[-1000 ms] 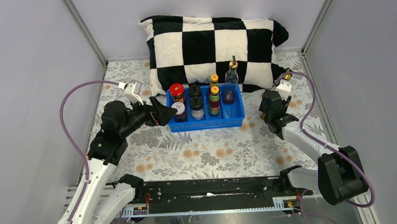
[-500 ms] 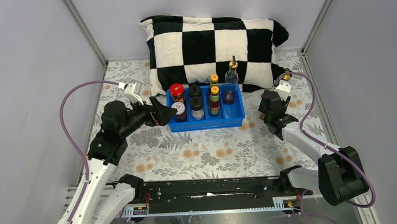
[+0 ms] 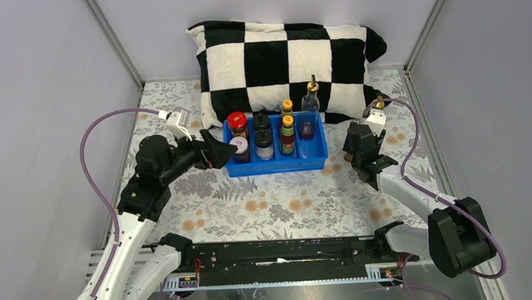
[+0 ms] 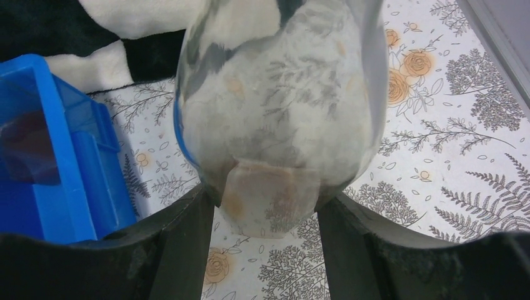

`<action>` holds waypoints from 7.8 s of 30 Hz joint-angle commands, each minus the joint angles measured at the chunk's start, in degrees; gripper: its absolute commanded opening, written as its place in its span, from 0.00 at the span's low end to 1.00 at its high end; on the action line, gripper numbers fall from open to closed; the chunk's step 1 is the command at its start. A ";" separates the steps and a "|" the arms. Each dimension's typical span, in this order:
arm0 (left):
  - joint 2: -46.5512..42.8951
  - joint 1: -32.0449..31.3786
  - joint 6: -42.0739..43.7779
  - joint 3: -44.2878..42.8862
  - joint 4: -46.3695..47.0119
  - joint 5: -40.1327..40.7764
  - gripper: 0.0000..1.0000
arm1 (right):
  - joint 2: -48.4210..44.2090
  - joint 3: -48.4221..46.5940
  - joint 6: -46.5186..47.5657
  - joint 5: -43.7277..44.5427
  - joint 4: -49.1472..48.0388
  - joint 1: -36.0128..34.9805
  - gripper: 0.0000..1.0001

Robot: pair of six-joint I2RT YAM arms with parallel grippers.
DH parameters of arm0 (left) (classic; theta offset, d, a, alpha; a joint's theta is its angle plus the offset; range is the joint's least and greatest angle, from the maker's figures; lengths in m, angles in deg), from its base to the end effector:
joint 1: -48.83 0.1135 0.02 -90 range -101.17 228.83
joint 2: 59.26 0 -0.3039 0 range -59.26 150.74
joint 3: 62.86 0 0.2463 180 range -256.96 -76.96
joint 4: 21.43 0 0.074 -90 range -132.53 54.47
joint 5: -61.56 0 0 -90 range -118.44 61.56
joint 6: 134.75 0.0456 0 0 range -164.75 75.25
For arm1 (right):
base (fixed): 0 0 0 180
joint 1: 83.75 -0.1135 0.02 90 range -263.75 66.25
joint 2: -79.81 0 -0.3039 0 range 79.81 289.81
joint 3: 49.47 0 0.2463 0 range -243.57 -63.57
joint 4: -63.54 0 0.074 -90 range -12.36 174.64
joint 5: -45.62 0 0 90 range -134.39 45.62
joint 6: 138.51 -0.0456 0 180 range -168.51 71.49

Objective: Organize the condiment bottles
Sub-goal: Pick up the bottle from the corner of the board, then place the bottle in the storage box.

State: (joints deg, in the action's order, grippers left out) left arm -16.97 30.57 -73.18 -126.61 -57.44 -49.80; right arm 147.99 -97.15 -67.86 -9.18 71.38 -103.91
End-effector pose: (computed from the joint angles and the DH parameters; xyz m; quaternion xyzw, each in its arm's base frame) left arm 0.1250 -0.0587 0.3788 0.0441 0.7842 -0.3728 0.4940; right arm 0.2303 0.0565 0.2566 0.1492 0.8196 -0.0792 0.5475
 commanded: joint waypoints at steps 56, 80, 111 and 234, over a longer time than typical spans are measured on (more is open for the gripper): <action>-1.80 0.24 -0.97 4.48 3.13 -0.15 0.99 | -7.92 -4.00 8.04 11.58 0.81 -12.78 0.30; -1.61 0.24 -1.02 3.42 1.95 0.28 0.99 | -11.49 -11.71 14.36 6.96 -3.06 -13.41 0.30; -1.41 0.24 -1.63 4.47 2.53 0.62 0.99 | -4.67 -8.52 21.38 -6.37 -22.81 -20.92 0.31; -1.56 0.24 -0.93 5.92 2.20 0.86 0.99 | 18.34 1.99 13.64 1.57 -44.80 -23.08 0.48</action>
State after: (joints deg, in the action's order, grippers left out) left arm -18.70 30.57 -74.51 -120.53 -56.54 -49.39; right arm 166.79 -95.14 -52.93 -9.77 31.51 -126.51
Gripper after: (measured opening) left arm 0.987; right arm 0.631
